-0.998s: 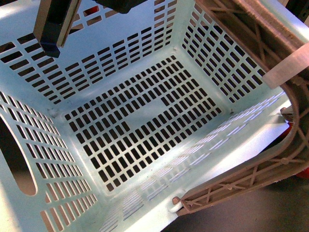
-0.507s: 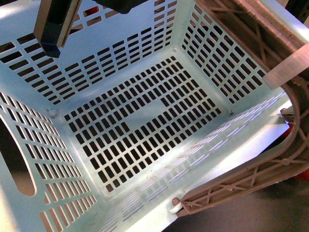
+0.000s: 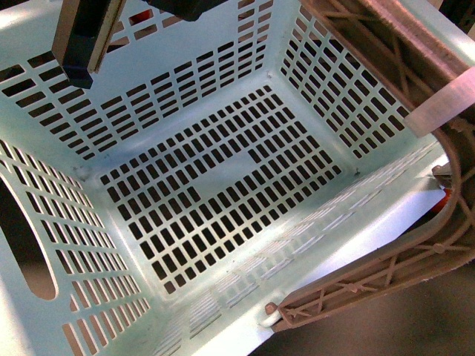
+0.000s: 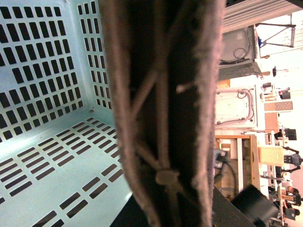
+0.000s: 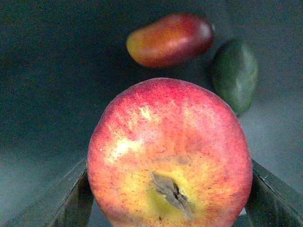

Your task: Pick apple with right arm and hold basket with left

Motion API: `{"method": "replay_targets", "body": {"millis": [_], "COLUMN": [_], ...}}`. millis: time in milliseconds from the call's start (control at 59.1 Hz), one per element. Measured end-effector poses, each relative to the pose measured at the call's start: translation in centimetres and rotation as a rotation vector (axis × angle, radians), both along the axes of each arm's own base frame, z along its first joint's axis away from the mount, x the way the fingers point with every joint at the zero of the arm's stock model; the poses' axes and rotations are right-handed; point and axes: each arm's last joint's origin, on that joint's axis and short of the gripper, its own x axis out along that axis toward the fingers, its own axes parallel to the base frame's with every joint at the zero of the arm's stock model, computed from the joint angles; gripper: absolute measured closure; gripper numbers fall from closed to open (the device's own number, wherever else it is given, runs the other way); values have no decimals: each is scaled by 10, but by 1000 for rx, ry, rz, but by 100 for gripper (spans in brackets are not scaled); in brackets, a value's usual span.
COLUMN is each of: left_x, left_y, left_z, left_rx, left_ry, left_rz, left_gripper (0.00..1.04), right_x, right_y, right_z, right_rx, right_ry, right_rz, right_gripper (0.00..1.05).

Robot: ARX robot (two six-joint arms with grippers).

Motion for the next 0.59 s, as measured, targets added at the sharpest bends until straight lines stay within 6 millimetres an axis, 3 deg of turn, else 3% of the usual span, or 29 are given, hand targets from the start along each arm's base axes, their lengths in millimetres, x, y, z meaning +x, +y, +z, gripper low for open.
{"method": "replay_targets", "body": {"millis": [135,220,288,406,592], "left_x": [0,0,0,0,0], "left_y": [0,0,0,0,0], "left_z": [0,0,0,0,0], "left_rx": [0,0,0,0,0], "left_ry": [0,0,0,0,0], "left_rz": [0,0,0,0,0], "left_gripper": [98,98,98,98,98], "right_x": [-7,-15,-17,-14,-7], "right_y": [20,47,70,102,148], "right_z": [59,101,124,141,138], "right_rx": [-17,-28,-13,80,157], "right_ry": [-162,-303,-389,-447,-436], "right_rz": [35,90,142,212,314], "right_gripper": [30,30,30,31,31]}}
